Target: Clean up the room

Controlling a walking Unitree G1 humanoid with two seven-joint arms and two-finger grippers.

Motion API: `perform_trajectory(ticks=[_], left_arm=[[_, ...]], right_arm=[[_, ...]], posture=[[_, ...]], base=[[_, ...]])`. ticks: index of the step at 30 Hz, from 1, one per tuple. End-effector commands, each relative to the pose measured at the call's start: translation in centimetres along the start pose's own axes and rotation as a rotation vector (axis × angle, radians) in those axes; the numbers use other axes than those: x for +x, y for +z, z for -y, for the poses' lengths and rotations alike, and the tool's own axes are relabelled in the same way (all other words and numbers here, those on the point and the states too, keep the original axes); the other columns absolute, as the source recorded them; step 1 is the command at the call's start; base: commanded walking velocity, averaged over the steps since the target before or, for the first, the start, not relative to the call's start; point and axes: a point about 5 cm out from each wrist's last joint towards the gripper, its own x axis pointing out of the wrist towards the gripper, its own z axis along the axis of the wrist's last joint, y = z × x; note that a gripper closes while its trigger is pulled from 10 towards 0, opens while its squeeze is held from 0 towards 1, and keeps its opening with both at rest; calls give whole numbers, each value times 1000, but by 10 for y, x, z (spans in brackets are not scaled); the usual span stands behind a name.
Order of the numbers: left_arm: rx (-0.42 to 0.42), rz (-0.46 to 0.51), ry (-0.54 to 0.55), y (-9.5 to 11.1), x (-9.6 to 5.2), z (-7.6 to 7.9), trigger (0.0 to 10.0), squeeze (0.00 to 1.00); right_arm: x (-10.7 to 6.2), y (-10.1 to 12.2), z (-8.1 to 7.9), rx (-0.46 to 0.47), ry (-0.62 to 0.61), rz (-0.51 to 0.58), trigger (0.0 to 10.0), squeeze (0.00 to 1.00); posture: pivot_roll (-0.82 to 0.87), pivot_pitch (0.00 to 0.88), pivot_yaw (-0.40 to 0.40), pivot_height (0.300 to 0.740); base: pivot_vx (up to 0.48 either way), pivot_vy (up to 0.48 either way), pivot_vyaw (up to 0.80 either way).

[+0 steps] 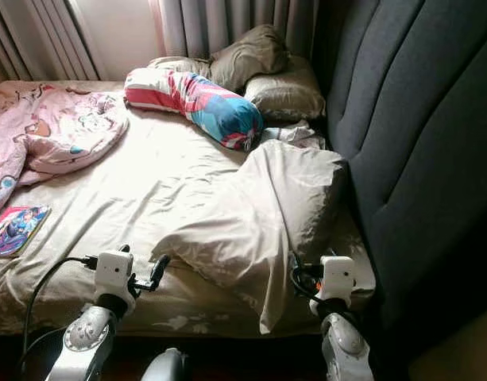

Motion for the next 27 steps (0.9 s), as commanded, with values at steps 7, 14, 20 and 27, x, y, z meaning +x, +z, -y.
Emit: perform_trajectory(ticks=[7,14,20,27], left_arm=[[20,9,-13,3,3,1,10000,0],[21,10,-16,4,3,1,10000,0],[22,9,-20,3,3,2,10000,0],[22,10,-22,3,4,3,10000,0]], right_arm=[[3,4,1,9,-3,8,10000,0],[3,2,-2,-26,27,1,10000,0],[2,0,-4,-7,45,-16,10000,0],[2,-1,-5,-25,61,-20,10000,0]], posture=[[-37,8,-4,686],[-38,9,-5,686],[-38,9,-4,686],[-40,5,-3,686]], base=[[0,0,0],[0,0,61],[0,0,547],[0,0,0]])
